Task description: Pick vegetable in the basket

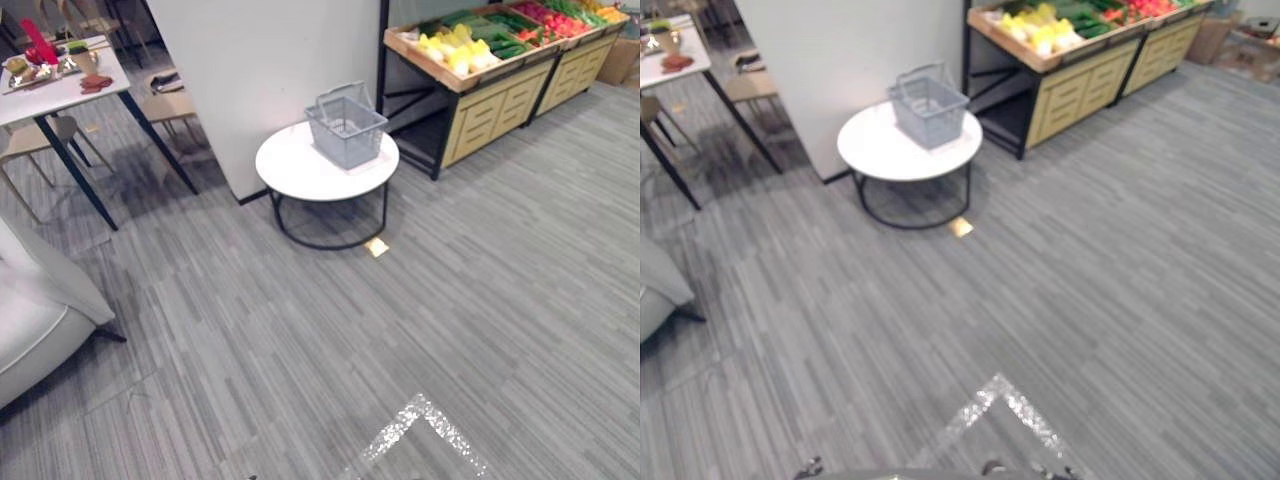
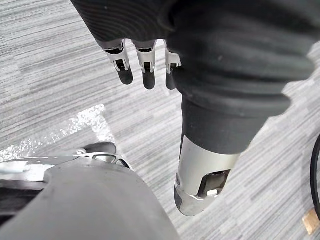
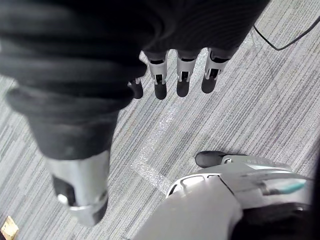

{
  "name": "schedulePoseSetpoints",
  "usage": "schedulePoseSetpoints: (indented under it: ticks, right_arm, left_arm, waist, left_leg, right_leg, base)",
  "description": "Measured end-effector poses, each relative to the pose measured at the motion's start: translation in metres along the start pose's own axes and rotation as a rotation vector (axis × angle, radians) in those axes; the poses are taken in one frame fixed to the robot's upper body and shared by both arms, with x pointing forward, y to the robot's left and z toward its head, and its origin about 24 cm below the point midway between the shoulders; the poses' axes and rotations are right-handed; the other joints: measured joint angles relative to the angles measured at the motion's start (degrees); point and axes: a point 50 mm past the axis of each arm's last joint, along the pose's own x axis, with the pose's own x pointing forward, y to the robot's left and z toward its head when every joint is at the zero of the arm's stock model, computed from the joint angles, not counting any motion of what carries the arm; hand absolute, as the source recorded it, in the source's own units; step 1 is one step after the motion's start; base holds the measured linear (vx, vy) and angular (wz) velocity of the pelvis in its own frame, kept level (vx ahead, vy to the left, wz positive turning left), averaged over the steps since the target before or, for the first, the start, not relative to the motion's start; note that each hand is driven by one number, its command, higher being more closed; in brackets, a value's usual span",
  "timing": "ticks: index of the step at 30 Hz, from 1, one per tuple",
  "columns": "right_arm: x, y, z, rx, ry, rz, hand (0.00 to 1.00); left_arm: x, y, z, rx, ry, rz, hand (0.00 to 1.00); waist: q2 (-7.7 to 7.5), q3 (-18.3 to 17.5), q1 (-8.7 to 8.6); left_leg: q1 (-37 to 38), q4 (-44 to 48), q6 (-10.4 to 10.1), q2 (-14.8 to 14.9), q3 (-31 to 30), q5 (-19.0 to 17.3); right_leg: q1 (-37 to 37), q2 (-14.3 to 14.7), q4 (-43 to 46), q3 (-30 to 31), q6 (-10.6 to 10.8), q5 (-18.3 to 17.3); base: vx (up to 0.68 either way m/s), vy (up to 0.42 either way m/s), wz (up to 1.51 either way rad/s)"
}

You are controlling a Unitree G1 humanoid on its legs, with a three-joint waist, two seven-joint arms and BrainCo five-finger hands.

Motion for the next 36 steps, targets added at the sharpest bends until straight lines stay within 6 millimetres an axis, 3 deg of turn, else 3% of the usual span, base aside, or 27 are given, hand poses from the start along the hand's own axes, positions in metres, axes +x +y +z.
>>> schedulePoseSetpoints:
  ticks: [13,36]
  right_arm:
    - [-0.0002,0.0007,-0.0005,-0.01,0.0,0.004,0.0]
    - [-0.0007,0.0053,-0.0005,0.008,-0.015,0.038,0.0]
  left_arm:
    - [0.0,0.0007,-0.0002,0.001,0.001,0.002,0.0]
    - [0.0002,0.005,0.0001,-0.011,-0.004,0.016,0.0]
  waist:
    - [-0.4,0.09,0.02]
    - [-0.98,0.3,0.0]
  left_leg:
    - [-0.06,-0.94,0.36,-0.32,0.61,0.22]
    - [0.83,-0.93,0.39,-0.45,1.02,0.24]
  right_leg:
    - [0.36,0.24,-1.91,-0.95,-1.33,0.55]
    - [1.13,0.16,-1.91,-0.96,-1.34,0.57]
  base:
    - [0.0,-0.022,0.0]
    - [0.01,-0.009,-0.01]
